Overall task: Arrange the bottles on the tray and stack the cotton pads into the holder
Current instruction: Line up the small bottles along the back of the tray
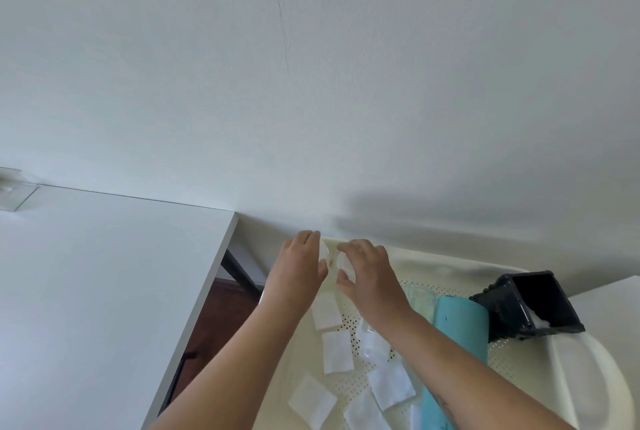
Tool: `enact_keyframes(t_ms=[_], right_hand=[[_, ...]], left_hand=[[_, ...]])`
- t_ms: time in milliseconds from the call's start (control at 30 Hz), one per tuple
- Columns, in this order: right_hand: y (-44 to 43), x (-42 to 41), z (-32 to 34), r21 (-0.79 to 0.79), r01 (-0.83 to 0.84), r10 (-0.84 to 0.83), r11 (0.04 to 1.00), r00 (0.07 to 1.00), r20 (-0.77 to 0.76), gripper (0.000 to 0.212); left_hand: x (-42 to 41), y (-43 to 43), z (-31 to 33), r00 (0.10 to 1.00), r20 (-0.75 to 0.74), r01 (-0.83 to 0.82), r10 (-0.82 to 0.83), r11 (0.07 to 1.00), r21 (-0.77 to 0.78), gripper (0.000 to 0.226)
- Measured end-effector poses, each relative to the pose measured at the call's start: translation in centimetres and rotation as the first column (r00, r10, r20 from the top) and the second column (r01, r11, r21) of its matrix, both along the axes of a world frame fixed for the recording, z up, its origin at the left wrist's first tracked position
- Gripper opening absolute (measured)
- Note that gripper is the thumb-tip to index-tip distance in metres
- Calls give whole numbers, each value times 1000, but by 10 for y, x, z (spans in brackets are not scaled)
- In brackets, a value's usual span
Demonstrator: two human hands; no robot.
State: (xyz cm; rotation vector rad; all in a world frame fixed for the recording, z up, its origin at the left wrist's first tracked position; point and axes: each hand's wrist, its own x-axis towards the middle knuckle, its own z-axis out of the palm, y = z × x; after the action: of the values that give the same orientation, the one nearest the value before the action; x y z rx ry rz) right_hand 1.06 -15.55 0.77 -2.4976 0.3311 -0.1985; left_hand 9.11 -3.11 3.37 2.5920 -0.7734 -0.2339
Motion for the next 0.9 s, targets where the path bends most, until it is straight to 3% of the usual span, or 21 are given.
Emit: enact_keyframes(t_ms=[267,500,567,667,767,900], right_hand=[[-8,12,0,73,-19,21,997,1000,-24,45],[-9,4,1,51,-40,42,998,998,-45,51],[-11,-4,6,64,-8,10,998,999,-39,52],[-16,-31,12,104,73,-73,992,997,-3,47],[-19,-66,10,95,185,-184,978,983,-15,41],[-8,-101,-2,73,279,-271,958,958,-94,40]], left_hand=[[24,7,1,986,-104,132,-127,990,46,57],[21,14,2,988,-59,141,-139,990,18,59],[14,15,8,990,12,142,-142,989,-34,57],[-6,20,14,990,96,123,-103,966,-229,49],[-34,23,10,999,45,37,-21,923,-384,41],[-69,19,-20,994,-103,-8,-37,914,-406,44]])
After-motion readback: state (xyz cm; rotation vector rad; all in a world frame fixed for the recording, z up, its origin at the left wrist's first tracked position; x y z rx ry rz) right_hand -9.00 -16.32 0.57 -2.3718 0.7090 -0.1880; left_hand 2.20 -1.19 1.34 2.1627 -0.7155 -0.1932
